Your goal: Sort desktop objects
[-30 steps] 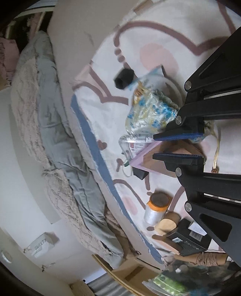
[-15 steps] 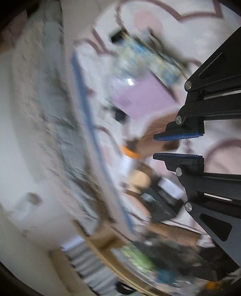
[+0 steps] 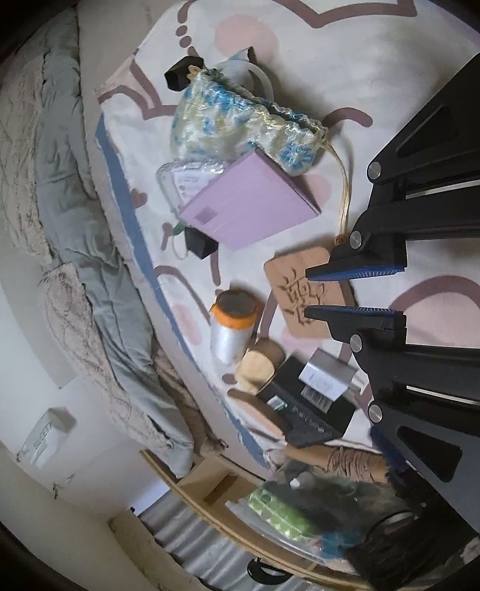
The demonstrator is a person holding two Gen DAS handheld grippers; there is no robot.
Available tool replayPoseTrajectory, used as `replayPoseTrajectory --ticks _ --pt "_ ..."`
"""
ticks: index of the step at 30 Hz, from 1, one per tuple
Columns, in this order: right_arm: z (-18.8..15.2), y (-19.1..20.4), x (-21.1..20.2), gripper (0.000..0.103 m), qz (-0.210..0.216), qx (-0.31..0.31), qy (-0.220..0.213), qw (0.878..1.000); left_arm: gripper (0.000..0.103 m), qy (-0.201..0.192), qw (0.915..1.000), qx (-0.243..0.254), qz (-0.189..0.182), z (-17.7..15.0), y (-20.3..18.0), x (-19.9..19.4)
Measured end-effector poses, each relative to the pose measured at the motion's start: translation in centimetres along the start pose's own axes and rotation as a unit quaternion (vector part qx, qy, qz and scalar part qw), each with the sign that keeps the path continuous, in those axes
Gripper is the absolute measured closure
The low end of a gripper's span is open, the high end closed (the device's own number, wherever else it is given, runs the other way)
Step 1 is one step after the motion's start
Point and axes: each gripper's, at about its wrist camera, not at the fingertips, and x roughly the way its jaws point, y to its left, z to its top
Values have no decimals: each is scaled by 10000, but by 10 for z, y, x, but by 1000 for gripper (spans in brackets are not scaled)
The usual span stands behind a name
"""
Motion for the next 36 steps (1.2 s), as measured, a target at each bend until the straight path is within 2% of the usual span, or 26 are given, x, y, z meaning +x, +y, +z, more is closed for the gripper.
replayPoseTrajectory --ticks 4,9,12,16,21,25,28,34,36 --pt "1 -1 0 89 -18 -13 -20 10000 48 154 9997 39 196 13 3 22" --pt "2 -2 -1 89 -19 -4 -115 9999 48 345 9985 -236 351 20 25 40" --pt "5 -3 -1 89 8 8 -150 9999 48 292 9974 -592 273 25 42 46" --pt "12 0 7 89 18 -23 -145 9999 48 266 9962 -833 48 31 49 53" --pt "22 5 24 89 -21 -111 -105 9999 48 184 9983 -541 90 35 35 60" --pt "29 5 40 89 -217 -159 -101 9996 48 131 9989 -432 111 41 26 69" --pt "34 8 49 89 -353 -264 -155 9989 48 144 9990 -412 -70 43 22 75" --pt "28 1 75 89 -279 -146 -84 9995 48 259 9986 -472 -12 46 21 83" --pt "29 0 74 89 -106 -136 -129 9998 48 282 9985 -467 67 47 20 85"
